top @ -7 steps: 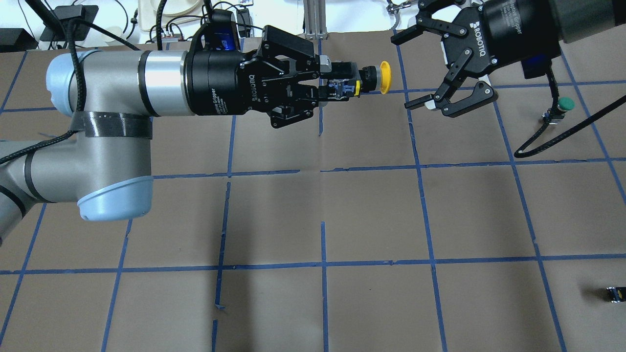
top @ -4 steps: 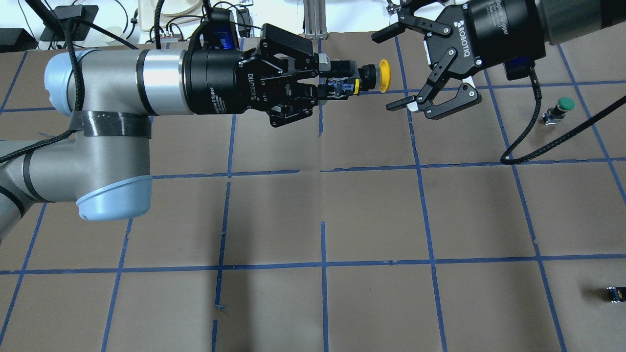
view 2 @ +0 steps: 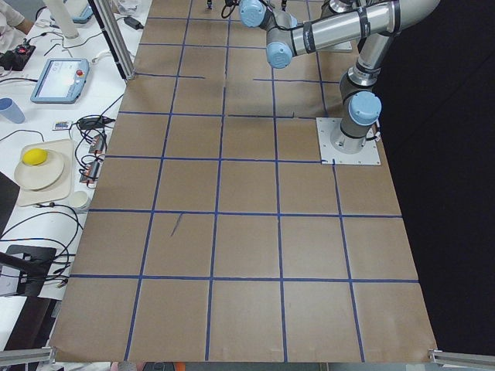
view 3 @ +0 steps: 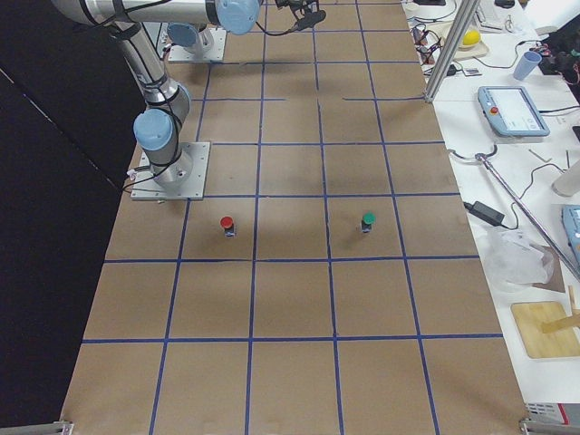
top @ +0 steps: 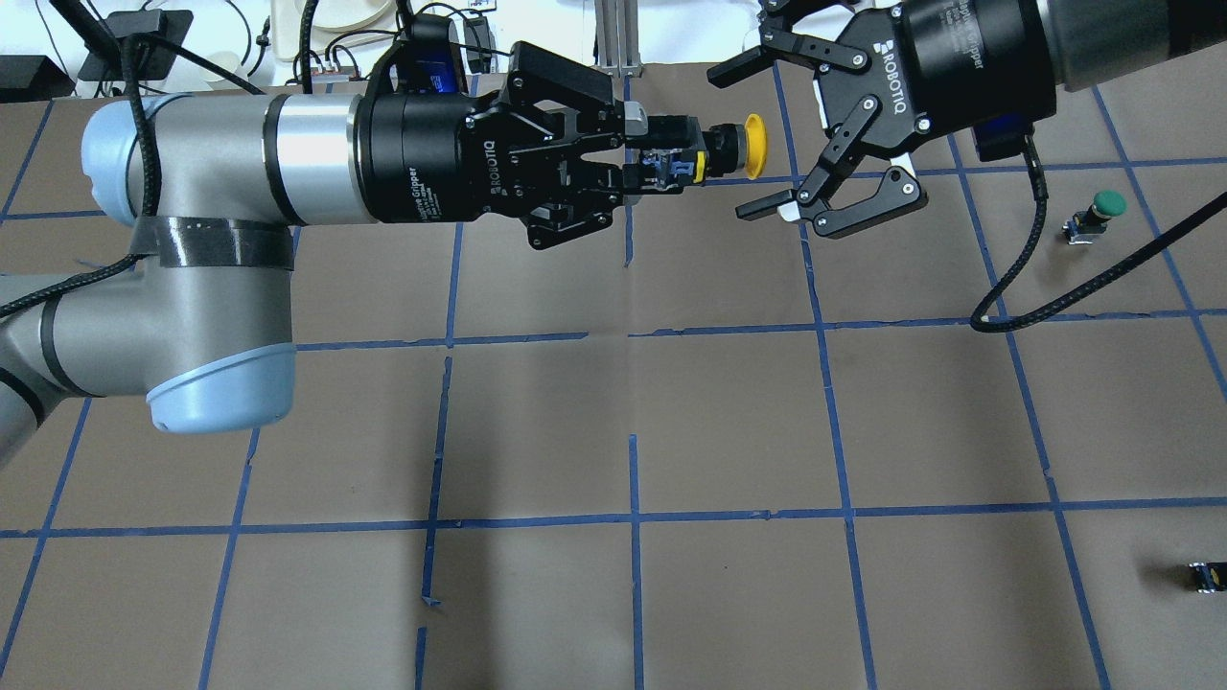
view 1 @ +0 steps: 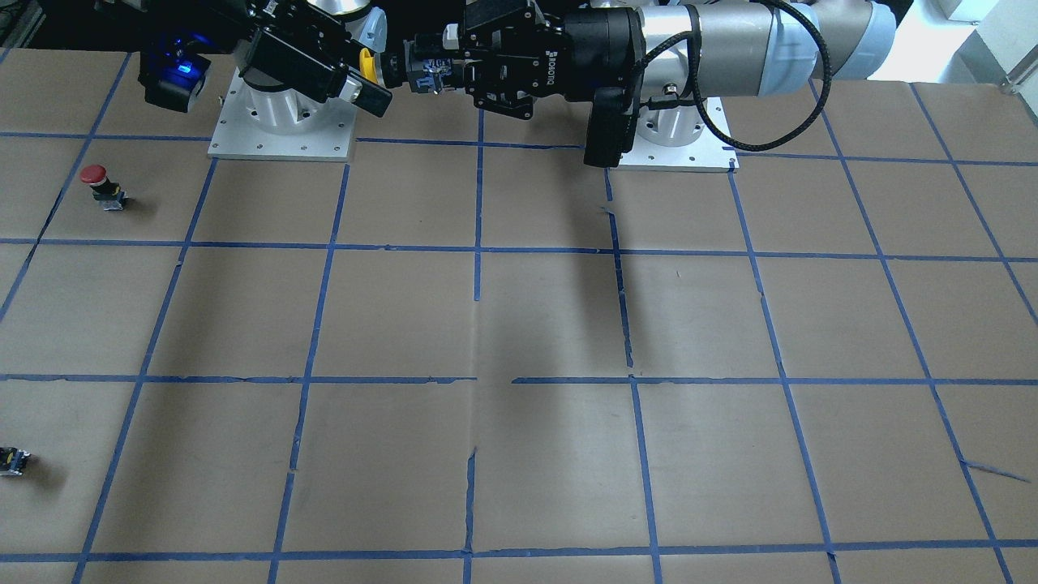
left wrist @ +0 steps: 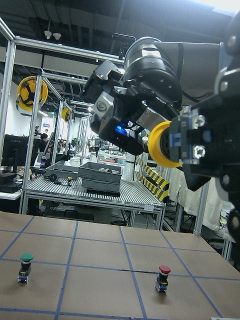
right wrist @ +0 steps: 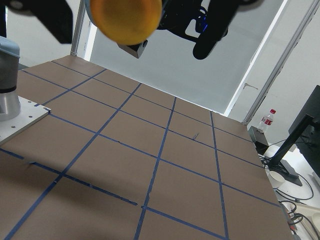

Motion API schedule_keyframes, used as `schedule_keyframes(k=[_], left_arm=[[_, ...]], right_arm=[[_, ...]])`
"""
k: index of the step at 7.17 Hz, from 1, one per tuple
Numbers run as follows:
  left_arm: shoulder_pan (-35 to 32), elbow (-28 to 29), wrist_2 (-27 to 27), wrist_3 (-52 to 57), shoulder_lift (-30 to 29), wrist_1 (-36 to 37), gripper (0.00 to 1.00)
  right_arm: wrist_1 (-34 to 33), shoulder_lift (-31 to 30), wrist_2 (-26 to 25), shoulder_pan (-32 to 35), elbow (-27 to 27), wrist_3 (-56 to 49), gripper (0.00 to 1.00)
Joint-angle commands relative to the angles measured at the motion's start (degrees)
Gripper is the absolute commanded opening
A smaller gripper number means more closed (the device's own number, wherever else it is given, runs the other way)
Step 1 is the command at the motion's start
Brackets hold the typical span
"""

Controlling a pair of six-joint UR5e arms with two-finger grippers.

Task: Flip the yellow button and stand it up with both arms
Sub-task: 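Bring the right gripper to the yellow cap while the left gripper holds the button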

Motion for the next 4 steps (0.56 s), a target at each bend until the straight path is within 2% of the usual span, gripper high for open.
schedule_keyframes(k=[1, 4], left_arm=[[0.14, 0.07, 0.0, -0.17, 0.01, 0.0, 0.19], [0.23, -0.02, 0.0, -0.35, 0.1, 0.0, 0.19]], right_arm=[[1.15, -0.56, -0.2, -0.31, 0.01, 0.11, 0.9], [1.32, -1.44, -0.38, -0.31, 0.18, 0.2, 0.77]])
